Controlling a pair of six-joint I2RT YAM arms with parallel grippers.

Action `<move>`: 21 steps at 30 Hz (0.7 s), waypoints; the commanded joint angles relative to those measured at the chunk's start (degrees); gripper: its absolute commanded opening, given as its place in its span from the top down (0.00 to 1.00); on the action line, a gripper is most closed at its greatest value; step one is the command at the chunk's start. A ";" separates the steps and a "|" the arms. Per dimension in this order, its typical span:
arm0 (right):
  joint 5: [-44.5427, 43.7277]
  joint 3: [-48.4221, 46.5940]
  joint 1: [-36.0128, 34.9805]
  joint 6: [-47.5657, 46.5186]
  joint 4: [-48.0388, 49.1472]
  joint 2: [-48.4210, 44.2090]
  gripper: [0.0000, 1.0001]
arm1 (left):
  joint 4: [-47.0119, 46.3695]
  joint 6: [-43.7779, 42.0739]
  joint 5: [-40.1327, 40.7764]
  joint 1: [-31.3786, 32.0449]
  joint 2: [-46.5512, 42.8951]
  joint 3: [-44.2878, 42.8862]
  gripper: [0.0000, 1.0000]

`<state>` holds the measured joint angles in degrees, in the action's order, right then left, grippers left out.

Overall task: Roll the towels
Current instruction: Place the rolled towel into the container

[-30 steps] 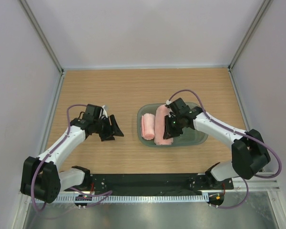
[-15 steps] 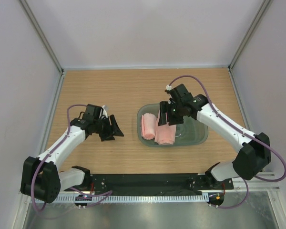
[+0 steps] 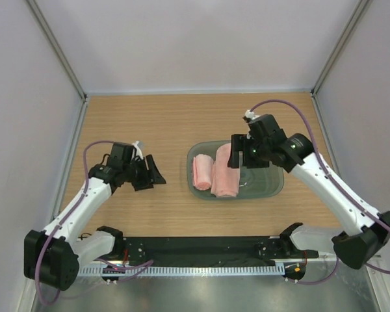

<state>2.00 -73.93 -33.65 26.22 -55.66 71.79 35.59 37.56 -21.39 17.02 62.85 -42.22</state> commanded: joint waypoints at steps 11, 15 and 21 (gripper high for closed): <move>-4.91 3.18 -0.28 1.73 -2.97 -17.03 0.10 | 4.04 -5.39 20.94 0.21 -15.12 -9.72 0.00; -3.32 4.32 -0.28 1.03 -3.23 -17.56 0.07 | 4.14 -9.86 26.21 0.21 -17.67 -11.13 0.00; -2.70 6.43 -0.19 -0.73 -1.30 -19.49 0.06 | 2.37 -9.71 22.89 0.21 -18.12 -9.20 0.00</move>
<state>-1.34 -67.66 -33.65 26.96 -58.78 54.28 38.87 29.26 2.09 17.12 44.14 -50.94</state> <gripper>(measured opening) 0.939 0.996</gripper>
